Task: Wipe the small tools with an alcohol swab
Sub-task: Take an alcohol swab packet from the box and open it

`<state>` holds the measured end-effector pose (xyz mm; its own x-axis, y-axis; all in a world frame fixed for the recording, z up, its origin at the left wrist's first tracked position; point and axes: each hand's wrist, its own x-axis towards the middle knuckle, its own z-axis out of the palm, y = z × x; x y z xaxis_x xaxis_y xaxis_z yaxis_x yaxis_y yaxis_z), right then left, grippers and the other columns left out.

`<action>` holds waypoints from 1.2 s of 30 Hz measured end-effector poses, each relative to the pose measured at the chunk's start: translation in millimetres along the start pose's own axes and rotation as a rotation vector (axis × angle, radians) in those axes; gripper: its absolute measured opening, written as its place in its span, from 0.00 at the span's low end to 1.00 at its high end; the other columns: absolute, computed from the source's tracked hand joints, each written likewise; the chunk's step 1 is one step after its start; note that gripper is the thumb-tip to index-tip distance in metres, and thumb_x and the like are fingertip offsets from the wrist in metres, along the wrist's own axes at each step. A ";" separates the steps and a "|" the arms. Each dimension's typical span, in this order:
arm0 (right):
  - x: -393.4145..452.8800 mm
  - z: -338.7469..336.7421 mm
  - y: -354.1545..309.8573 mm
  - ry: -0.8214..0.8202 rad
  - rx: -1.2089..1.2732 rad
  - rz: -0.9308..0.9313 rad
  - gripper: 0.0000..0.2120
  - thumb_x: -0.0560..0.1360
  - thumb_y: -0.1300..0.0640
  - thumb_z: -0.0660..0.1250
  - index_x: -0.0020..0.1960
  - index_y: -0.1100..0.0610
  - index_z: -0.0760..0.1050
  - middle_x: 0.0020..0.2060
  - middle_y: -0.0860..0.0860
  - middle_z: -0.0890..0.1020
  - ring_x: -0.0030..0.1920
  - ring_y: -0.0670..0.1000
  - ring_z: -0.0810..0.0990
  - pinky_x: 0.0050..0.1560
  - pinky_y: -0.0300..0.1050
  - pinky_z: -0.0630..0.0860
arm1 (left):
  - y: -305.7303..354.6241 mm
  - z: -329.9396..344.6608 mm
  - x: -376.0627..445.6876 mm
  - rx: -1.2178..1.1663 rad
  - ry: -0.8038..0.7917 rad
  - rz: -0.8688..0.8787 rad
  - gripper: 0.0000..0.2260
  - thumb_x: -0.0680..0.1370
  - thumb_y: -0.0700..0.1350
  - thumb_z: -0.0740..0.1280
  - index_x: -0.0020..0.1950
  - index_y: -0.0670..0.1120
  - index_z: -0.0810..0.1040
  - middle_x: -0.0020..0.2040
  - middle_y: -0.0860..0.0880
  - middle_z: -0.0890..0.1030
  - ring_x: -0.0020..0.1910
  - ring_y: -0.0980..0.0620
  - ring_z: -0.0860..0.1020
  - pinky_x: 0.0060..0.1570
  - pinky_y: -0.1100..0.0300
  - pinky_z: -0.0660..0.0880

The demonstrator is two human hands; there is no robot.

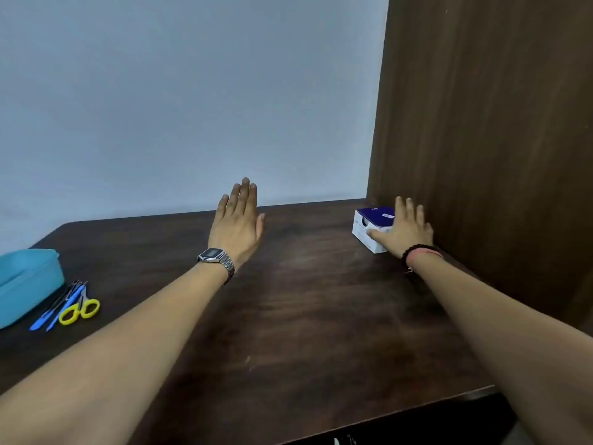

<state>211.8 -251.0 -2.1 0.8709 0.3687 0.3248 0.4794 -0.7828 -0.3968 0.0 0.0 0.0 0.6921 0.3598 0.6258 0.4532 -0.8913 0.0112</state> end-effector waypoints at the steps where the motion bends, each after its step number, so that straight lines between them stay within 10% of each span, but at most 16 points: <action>1: 1.1 2.4 3.5 -0.016 0.068 0.060 0.51 0.70 0.36 0.70 0.80 0.53 0.43 0.80 0.52 0.46 0.79 0.59 0.46 0.75 0.62 0.55 | -2.1 1.6 -2.8 0.008 -0.011 -0.012 0.27 0.84 0.51 0.50 0.80 0.41 0.49 0.81 0.44 0.48 0.80 0.47 0.48 0.77 0.50 0.45; 12: -8.0 30.7 -48.5 -0.057 0.545 -0.084 0.50 0.69 0.47 0.76 0.80 0.52 0.48 0.74 0.53 0.66 0.72 0.55 0.67 0.68 0.47 0.65 | -27.0 1.2 -25.9 -0.029 -0.013 0.126 0.26 0.81 0.52 0.46 0.75 0.44 0.67 0.79 0.45 0.58 0.78 0.46 0.58 0.76 0.50 0.50; 36: -57.1 85.8 -154.3 -0.574 0.751 -0.610 0.55 0.67 0.45 0.78 0.79 0.41 0.42 0.75 0.42 0.63 0.70 0.39 0.65 0.66 0.35 0.61 | -74.2 -26.0 -56.9 -0.249 0.083 0.244 0.18 0.79 0.59 0.59 0.55 0.50 0.83 0.53 0.55 0.84 0.54 0.54 0.80 0.61 0.56 0.70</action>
<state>97.4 -108.3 -33.1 0.2965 0.9144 0.2754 0.6169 0.0367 -0.7861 -87.6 38.5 -16.2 0.7106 0.1136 0.6943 0.1226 -0.9918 0.0368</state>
